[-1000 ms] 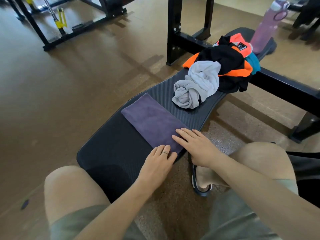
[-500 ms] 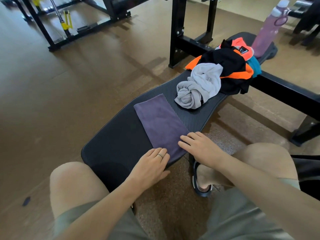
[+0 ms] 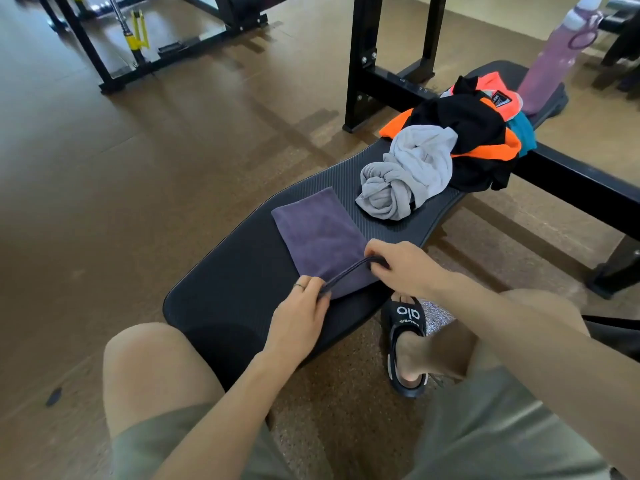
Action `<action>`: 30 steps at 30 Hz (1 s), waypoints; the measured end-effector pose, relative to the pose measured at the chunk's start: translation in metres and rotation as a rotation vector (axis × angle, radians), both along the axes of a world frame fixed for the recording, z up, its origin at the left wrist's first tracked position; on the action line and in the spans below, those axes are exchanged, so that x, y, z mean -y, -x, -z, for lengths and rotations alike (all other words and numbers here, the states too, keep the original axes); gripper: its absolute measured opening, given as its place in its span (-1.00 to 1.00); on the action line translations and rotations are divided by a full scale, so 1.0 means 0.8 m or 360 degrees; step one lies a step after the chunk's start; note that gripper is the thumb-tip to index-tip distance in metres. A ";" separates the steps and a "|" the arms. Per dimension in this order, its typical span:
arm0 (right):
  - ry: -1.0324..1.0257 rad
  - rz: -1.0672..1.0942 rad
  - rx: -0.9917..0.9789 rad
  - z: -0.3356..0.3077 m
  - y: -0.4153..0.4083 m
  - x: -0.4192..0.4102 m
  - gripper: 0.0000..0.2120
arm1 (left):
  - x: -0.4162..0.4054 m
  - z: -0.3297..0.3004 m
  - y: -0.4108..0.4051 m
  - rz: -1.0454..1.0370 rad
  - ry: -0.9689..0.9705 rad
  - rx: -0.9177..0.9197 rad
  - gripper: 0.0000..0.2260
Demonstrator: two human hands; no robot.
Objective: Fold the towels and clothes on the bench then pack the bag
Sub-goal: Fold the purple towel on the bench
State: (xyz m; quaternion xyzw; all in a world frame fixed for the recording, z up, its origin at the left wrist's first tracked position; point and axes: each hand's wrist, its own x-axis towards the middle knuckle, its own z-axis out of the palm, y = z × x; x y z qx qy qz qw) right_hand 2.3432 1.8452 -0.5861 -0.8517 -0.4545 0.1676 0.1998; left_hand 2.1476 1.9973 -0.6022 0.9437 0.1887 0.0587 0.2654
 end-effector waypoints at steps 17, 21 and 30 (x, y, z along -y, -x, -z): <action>-0.0050 0.0337 0.0535 0.045 -0.013 -0.047 -0.70 | -0.031 -0.004 -0.047 -0.0547 0.0413 -0.0138 -0.86; -0.0160 0.0246 0.0912 0.047 -0.010 -0.053 -0.67 | -0.027 0.003 -0.032 -0.0540 0.0447 -0.0022 -0.84; 0.0044 0.0302 0.1024 0.059 -0.013 -0.061 -0.66 | -0.022 0.010 -0.042 -0.0456 0.0037 -0.0236 -0.87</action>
